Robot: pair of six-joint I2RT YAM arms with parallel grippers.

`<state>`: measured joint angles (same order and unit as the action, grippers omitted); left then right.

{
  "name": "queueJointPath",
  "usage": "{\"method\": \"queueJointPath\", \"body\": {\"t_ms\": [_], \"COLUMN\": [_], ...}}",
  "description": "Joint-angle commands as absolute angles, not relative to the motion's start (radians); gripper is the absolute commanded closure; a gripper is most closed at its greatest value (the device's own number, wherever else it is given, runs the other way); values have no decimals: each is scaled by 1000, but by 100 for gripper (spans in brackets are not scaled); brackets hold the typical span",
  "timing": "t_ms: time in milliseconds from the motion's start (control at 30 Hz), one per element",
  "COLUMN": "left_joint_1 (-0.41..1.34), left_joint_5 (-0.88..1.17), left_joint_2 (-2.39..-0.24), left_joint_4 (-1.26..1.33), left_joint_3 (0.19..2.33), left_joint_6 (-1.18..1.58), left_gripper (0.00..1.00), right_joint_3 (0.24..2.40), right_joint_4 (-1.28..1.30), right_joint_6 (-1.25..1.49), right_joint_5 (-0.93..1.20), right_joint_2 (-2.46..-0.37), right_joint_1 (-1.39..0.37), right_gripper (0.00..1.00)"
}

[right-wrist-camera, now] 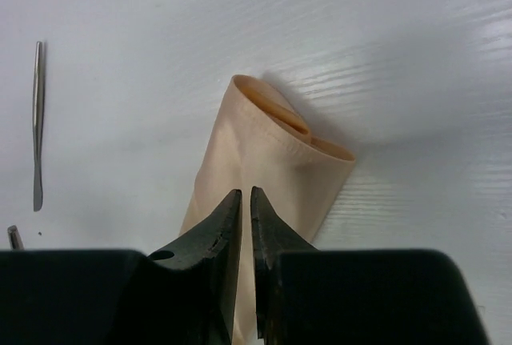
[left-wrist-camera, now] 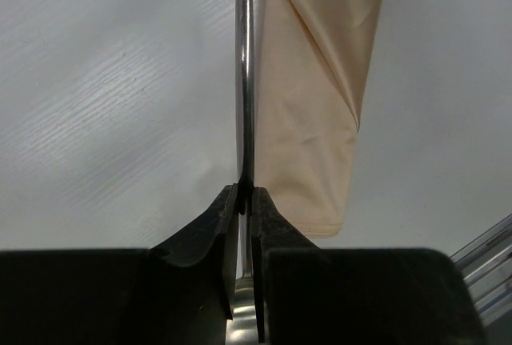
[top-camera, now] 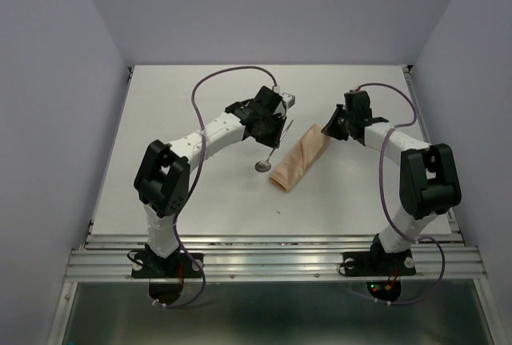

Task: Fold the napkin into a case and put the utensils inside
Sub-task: Smooth out the smaller rectangle-folded napkin at the center of the board.

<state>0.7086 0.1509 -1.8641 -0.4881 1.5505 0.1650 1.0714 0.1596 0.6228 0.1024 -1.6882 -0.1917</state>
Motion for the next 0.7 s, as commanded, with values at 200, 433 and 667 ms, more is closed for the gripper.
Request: {"method": "queueJointPath", "body": {"t_ms": [200,433,667], "left_joint_1": [641,529,505], "left_joint_5": [95,83,84], "left_joint_2": [-1845,-1778,-1767], "left_joint_4": [-532,-532,-532], "left_joint_3": [1594,1583,1578], "left_joint_6": [207,235,236], "left_gripper": [100,100,100], "right_joint_3": [965,744,643], "right_joint_4": [42,-279,-472], "right_joint_6": [632,839,931], "right_joint_5": [362,515,522], "right_joint_2": [-1592,-1540,-1696], "right_joint_1": [-325,-434,-491], "right_gripper": [85,86,86]}}
